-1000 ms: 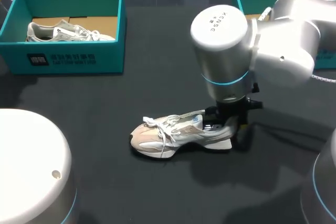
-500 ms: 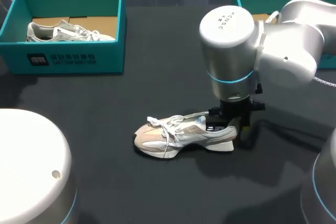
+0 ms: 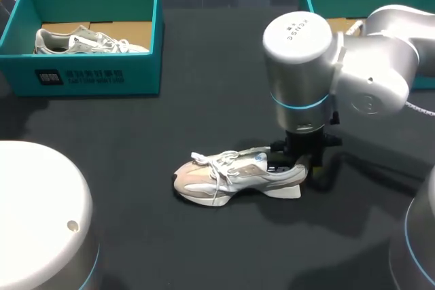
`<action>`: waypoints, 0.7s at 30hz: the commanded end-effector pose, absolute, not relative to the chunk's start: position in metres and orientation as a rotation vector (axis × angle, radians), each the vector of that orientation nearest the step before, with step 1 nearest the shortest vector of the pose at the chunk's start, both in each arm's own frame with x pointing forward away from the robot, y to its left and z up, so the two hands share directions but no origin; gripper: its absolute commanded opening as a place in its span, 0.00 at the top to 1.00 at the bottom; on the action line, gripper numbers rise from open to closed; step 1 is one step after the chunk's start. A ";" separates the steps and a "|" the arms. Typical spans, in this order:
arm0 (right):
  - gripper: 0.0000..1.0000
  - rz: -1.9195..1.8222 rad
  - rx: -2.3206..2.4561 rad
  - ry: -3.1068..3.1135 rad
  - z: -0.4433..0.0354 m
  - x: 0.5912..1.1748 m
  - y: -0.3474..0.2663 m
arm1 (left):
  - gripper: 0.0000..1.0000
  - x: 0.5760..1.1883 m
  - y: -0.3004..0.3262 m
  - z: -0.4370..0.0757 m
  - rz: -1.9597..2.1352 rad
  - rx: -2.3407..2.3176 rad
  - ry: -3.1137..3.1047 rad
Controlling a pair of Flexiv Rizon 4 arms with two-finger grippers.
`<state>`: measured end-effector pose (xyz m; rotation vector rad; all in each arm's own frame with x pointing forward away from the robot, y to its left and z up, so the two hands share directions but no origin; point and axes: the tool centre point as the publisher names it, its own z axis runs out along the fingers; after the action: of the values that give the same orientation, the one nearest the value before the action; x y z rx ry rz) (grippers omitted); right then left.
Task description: Take the shoe out of the shoebox, open the shoe tongue, remove and reinsert the insole, then place the shoe into the shoebox
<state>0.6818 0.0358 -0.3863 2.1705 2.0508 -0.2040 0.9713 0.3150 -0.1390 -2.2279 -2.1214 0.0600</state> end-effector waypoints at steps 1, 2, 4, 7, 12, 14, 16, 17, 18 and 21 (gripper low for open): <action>0.82 -0.195 2.174 2.057 -0.390 0.681 0.036 | 0.00 0.971 0.315 -0.139 0.057 -2.228 -2.119; 0.78 -0.196 2.174 2.060 -0.390 0.681 0.036 | 0.00 0.971 0.315 -0.139 0.057 -2.228 -2.119; 0.71 -0.196 2.173 2.064 -0.389 0.681 0.037 | 0.00 0.971 0.315 -0.139 0.057 -2.228 -2.119; 0.12 -0.197 2.161 2.074 -0.384 0.680 0.040 | 0.00 0.971 0.315 -0.139 0.057 -2.228 -2.119; 0.00 -0.205 2.135 2.090 -0.367 0.679 0.044 | 0.00 0.971 0.315 -0.139 0.057 -2.228 -2.119; 0.00 -0.183 2.122 2.094 -0.355 0.678 0.044 | 0.00 0.971 0.315 -0.139 0.057 -2.228 -2.119; 0.00 -0.182 2.111 2.105 -0.342 0.679 0.044 | 0.00 0.971 0.315 -0.139 0.057 -2.228 -2.119; 0.00 -0.178 2.104 2.120 -0.335 0.679 0.044 | 0.00 0.971 0.315 -0.139 0.057 -2.228 -2.119; 0.00 -0.175 2.104 2.136 -0.328 0.680 0.043 | 0.00 0.971 0.315 -0.139 0.057 -2.228 -2.119; 0.00 -0.171 2.073 2.199 -0.306 0.682 0.041 | 0.00 0.971 0.315 -0.139 0.057 -2.228 -2.119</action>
<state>0.6803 0.0505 -0.3357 2.0736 2.1661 -0.2074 0.9713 0.3150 -0.1390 -2.2279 -2.1215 0.0600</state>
